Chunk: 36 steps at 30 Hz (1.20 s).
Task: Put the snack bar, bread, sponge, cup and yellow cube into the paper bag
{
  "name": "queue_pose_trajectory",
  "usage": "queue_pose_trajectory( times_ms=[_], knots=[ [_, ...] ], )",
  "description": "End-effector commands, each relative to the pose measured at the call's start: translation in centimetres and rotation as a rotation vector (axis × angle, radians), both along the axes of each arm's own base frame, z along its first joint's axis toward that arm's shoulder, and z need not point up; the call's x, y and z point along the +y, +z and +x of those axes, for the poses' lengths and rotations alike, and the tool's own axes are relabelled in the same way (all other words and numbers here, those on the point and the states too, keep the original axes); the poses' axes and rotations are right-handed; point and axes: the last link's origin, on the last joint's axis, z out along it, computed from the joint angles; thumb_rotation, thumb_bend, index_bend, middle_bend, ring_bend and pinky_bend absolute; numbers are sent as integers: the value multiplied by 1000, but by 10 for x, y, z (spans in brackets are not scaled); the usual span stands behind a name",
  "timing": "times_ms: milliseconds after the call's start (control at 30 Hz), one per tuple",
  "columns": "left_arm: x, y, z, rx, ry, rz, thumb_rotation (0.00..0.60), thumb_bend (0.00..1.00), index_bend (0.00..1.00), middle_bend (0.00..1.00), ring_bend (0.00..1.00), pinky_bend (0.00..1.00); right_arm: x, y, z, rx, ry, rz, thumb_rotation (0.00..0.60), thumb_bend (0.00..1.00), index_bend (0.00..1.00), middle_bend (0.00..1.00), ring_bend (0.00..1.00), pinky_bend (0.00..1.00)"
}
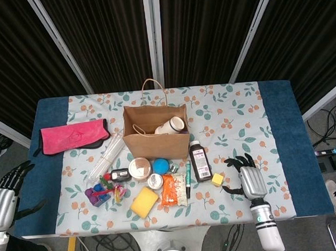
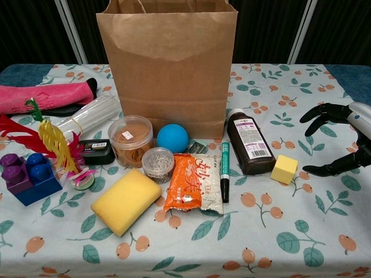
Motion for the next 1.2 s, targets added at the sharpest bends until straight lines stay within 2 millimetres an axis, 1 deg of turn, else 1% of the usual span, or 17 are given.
queue_pose_trajectory(
  times_ms=[33, 267, 667, 933, 1200],
  knots=[
    [0, 0, -1, -1, -1, -2, 600, 157, 201, 230, 177, 221, 2, -11, -1, -26, -27, -12, 600, 0, 292, 352, 169, 0],
    [0, 3, -4, 1, -4, -11, 600, 157, 201, 230, 177, 221, 3, -30, -2, -44, -60, -13, 600, 0, 295, 356, 178, 0],
    [1, 4, -7, -5, -2, -14, 600, 157, 201, 230, 177, 221, -1, -50, 8, -52, -65, 4, 600, 8, 313, 377, 213, 0],
    [3, 4, -8, -9, 0, -9, 600, 157, 201, 230, 177, 221, -5, -56, 7, -47, -81, -7, 600, 81, 336, 396, 253, 7],
    [4, 5, -8, -9, 0, -6, 600, 157, 201, 230, 176, 221, -6, -58, 7, -44, -83, -4, 600, 177, 380, 425, 335, 92]
  ],
)
